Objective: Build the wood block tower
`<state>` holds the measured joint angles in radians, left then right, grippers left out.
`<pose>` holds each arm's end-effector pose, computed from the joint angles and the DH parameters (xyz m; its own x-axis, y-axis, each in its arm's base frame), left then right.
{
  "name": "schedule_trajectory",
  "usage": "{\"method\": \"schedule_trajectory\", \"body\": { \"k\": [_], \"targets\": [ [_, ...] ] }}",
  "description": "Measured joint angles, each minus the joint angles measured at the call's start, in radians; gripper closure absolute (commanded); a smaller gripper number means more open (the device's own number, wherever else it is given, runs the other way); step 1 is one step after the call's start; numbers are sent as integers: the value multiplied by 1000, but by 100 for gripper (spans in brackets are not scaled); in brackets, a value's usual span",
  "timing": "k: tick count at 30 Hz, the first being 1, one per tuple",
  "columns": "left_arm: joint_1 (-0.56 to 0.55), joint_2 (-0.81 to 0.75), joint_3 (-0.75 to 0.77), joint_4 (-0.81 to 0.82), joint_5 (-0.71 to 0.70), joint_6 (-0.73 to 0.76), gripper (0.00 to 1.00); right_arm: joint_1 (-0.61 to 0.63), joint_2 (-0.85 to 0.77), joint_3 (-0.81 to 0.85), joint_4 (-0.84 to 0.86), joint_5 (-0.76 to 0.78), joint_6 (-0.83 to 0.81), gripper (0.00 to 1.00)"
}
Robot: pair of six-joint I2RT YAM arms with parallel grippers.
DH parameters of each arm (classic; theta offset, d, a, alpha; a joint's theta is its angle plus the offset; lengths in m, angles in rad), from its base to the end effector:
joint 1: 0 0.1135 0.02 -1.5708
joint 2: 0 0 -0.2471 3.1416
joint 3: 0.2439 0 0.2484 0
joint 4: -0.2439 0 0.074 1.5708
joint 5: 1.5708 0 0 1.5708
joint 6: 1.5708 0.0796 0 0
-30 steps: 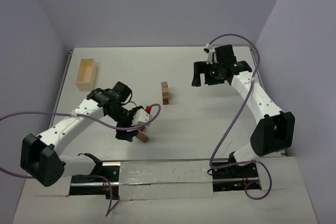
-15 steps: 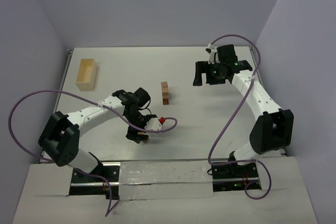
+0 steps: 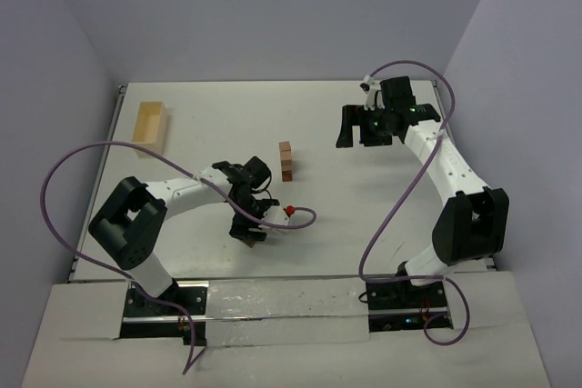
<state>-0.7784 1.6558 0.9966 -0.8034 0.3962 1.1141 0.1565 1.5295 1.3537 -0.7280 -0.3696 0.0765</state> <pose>0.1808 -0.2214 0.1129 0.2958 0.8711 -0.3920 0.9341 -0.3497 -0.0723 0.3406 0.0828 0.2608 -0.8018 -0.0544 -0.5951 -0.3057 0.8930 0.3303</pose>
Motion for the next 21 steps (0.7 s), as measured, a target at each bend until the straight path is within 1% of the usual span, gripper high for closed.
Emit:
{"method": "schedule_trajectory", "body": {
  "k": [11, 21],
  "targets": [
    [-2, -67, -117, 71, -30, 22, 27, -10, 28, 0, -3, -24, 4, 0],
    [-2, -80, -131, 88, -37, 17, 30, -11, 29, 1, -5, -38, 5, 0]
  ]
}}
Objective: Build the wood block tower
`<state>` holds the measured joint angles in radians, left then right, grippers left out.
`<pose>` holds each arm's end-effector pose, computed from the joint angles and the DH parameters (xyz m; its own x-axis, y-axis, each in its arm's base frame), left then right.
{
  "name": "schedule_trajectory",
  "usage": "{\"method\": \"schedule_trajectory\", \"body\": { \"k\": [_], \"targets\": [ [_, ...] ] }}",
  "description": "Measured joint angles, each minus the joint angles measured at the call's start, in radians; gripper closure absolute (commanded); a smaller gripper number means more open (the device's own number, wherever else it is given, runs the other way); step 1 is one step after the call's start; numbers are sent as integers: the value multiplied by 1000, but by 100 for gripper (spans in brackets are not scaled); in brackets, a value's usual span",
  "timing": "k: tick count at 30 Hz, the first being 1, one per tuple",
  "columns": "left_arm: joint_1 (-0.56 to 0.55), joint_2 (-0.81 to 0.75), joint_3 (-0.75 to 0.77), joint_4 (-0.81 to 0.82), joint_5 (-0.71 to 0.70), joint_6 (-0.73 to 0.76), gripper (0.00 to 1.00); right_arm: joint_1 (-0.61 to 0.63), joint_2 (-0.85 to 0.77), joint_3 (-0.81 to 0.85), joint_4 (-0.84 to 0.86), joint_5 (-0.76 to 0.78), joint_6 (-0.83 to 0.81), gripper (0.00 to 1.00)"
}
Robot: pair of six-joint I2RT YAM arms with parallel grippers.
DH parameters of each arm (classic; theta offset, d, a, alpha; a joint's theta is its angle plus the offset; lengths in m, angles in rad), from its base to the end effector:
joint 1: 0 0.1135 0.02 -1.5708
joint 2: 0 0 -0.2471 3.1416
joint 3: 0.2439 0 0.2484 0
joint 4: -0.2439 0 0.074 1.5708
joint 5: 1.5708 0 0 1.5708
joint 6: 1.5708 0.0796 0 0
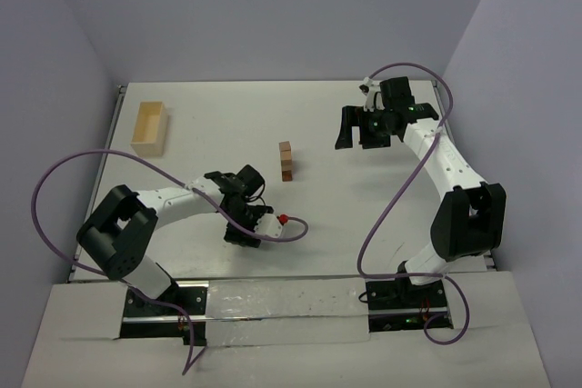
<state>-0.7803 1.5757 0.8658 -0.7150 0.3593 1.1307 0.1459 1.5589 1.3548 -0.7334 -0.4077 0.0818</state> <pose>0.1684 -0.2061 0.1020 0.3291 0.8659 -0.3767 0.9322 -0.3616 -0.0167 0.3440 0.0824 0.2519 -0.8247 -0.0454 -0.5637 -0.2992 0.8808 0.3669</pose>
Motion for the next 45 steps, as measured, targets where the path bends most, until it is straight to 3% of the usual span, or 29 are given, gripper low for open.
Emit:
{"method": "schedule_trajectory", "body": {
  "k": [9, 14, 17, 23, 28, 36, 45],
  "targets": [
    [0, -49, -47, 1, -23, -60, 32, -6, 0, 0, 0, -4, 0, 0],
    [0, -79, -77, 14, -28, -103, 41, -11, 0, 0, 0, -6, 0, 0],
    [0, -83, -82, 30, -31, -140, 56, -11, 0, 0, 0, -6, 0, 0],
    [-5, -75, -71, 60, -29, -305, 100, -12, 0, 0, 0, -6, 0, 0],
    [-44, -69, -5, 80, -22, -503, 100, -15, 0, 0, 0, -6, 2, 0],
    [-69, -106, 237, 109, -12, -849, 100, -27, 0, 0, 0, -2, 6, 0],
    [-68, -93, 506, 107, -374, -1343, 100, -94, -6, 0, 0, 1, 11, 0]
  ]
}}
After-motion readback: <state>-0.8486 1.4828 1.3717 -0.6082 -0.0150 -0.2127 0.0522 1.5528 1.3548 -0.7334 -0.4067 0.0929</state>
